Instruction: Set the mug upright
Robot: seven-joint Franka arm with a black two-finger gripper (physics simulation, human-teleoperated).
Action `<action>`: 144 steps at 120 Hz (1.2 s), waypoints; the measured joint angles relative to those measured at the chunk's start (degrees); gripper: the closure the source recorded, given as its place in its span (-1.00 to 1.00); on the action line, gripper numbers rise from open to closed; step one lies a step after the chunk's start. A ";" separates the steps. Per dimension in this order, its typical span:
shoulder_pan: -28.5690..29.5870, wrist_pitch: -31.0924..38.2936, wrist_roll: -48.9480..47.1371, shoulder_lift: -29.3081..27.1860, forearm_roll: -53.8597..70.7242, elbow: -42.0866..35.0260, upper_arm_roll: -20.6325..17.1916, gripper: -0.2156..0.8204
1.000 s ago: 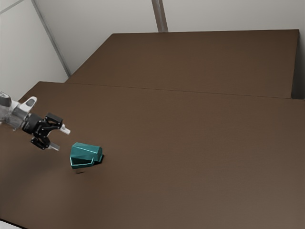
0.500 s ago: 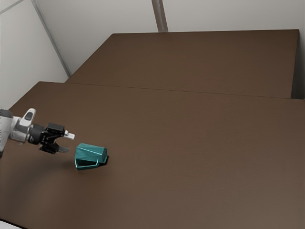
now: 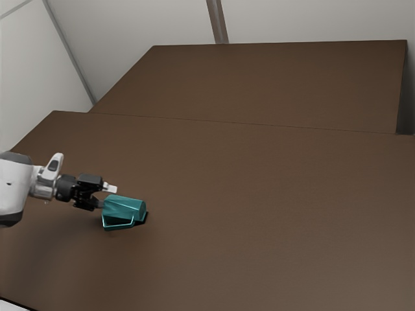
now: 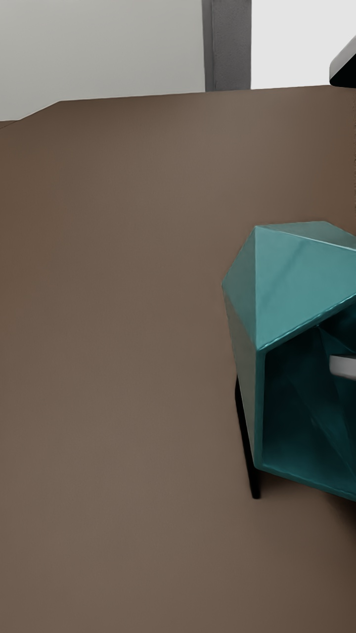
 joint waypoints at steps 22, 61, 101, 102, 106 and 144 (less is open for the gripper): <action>-1.58 0.23 1.88 0.55 -1.11 -0.32 -0.54 -0.55; -2.27 0.31 2.81 1.08 -2.00 -0.90 -0.69 0.27; -2.71 -3.57 1.44 0.71 -6.84 -0.85 -0.78 0.82; -2.70 -3.77 1.33 0.71 -6.99 -0.85 -0.78 0.83; -2.70 -4.55 0.93 0.69 -7.50 -0.84 -0.78 0.84; -3.68 -5.84 -3.30 -1.49 6.84 13.78 -1.23 0.90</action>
